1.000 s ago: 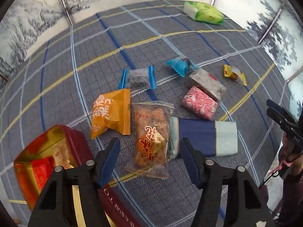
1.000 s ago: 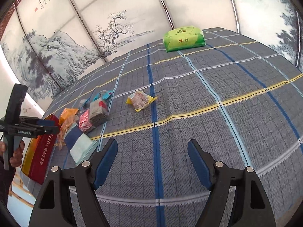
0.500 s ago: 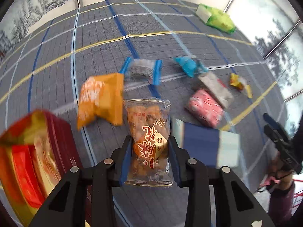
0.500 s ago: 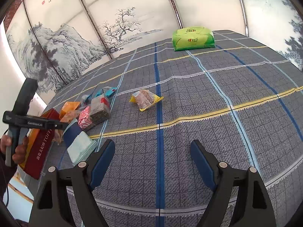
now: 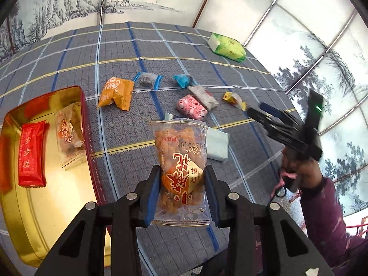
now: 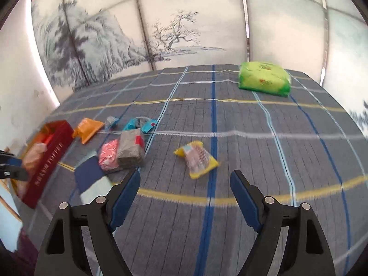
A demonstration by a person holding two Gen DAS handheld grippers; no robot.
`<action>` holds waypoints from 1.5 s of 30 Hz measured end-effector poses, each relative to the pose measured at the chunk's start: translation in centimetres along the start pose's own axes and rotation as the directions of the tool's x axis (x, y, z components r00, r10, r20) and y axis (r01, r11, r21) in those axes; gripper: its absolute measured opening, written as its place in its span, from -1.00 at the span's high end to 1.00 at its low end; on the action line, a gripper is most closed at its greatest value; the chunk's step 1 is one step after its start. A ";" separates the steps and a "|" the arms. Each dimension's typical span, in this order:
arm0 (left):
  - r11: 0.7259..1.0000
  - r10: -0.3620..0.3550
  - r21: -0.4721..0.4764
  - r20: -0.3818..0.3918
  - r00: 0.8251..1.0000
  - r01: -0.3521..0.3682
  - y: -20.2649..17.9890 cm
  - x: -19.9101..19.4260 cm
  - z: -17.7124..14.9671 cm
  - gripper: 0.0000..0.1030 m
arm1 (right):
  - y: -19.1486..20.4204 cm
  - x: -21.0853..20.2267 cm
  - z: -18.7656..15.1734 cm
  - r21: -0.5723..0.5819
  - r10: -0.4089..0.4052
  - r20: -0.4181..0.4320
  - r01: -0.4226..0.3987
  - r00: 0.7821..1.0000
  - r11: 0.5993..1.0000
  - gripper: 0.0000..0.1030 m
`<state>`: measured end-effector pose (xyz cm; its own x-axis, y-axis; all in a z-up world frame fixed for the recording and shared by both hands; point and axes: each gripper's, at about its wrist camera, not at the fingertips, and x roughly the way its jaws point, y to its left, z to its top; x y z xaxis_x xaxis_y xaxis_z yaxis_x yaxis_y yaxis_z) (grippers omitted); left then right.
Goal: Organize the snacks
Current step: 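Place the pastry in the tin with the left gripper while the right gripper lifts the yellow cake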
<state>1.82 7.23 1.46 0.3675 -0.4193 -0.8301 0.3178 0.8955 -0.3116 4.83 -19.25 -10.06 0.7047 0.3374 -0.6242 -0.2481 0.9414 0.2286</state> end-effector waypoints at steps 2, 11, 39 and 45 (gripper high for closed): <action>1.000 -0.002 0.008 0.008 1.000 0.002 -0.3 -0.6 -0.3 0.35 | 0.4 1.8 1.1 -0.076 -0.034 -0.024 0.032 0.999 0.997 -0.39; 1.000 0.005 -0.013 0.047 0.999 -0.004 0.3 -2.7 -1.1 0.35 | -0.7 5.0 1.6 -0.037 -0.037 -0.157 0.031 0.987 0.999 0.49; 0.978 0.196 -0.112 0.186 0.963 -0.177 7.8 -6.9 -4.7 0.35 | -3.5 2.6 -0.8 0.255 -0.118 -0.104 0.141 0.987 0.957 0.49; 0.975 0.207 -0.123 0.185 0.961 -0.186 8.6 -6.6 -4.8 0.35 | -3.5 2.5 -0.8 0.269 -0.105 -0.099 0.128 0.990 0.954 0.49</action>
<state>-2.05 18.46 2.03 0.5807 -0.2452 -0.7763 0.1336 0.9693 -0.2063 6.97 -21.70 -13.02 0.6573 0.2359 -0.7158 0.0324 0.9400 0.3395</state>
